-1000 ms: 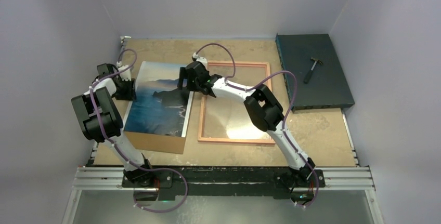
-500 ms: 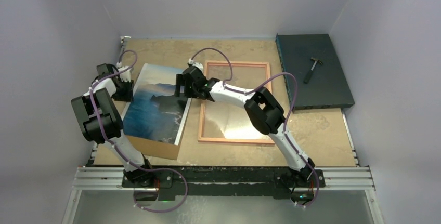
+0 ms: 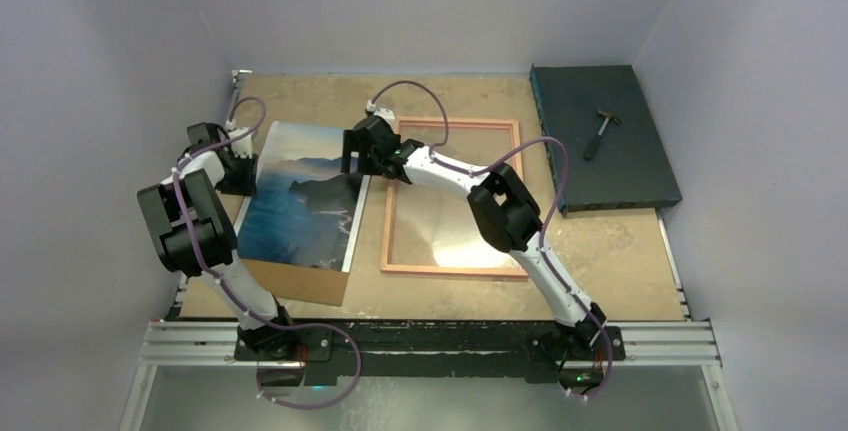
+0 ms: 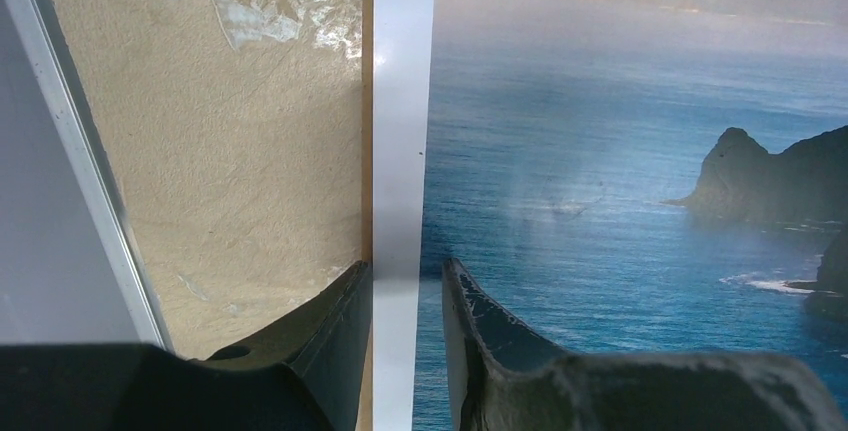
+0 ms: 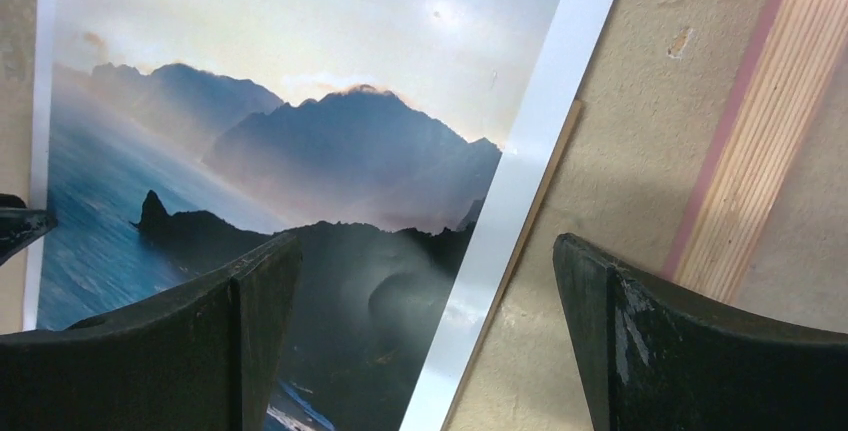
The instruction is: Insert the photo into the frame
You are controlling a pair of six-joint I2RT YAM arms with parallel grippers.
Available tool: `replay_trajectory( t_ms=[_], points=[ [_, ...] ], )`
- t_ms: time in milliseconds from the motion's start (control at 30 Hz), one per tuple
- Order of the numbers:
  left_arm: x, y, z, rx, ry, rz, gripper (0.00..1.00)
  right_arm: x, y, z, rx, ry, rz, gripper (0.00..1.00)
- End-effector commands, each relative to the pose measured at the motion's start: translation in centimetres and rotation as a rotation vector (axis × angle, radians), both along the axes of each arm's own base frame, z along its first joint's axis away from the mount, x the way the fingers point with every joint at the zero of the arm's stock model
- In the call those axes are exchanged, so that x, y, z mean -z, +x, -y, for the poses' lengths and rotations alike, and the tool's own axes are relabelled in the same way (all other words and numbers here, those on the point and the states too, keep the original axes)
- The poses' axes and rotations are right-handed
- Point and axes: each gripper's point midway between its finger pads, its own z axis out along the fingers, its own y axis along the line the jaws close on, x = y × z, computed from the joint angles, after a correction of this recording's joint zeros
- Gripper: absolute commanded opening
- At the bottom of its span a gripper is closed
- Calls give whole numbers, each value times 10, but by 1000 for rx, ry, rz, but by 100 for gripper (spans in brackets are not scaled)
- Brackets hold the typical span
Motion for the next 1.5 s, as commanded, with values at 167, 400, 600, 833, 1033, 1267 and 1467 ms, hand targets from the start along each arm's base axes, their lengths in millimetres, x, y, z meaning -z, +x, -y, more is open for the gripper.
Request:
replay_trajectory(
  t_ms=[167, 400, 600, 833, 1033, 1267, 1467],
  points=[
    [6, -7, 12, 31, -15, -12, 29, -21, -15, -5, -22, 148, -28, 99],
    [0, -5, 12, 29, 5, 0, 29, -15, 14, 9, 75, 0, 31, 99],
    [2, -4, 8, 27, 18, -11, 29, -9, 36, 17, 134, -78, 89, 99],
    [5, -6, 10, 32, 13, -18, 28, 4, 51, 23, 157, -85, 100, 99],
    [7, -8, 10, 42, 17, -27, 28, 7, 64, 17, 150, -45, 133, 99],
    [7, -7, 9, 47, 17, -30, 28, 11, 66, -6, 109, 54, 106, 99],
    [10, -6, 10, 49, 10, -34, 28, 4, 56, -16, 72, 155, 81, 99]
  ],
)
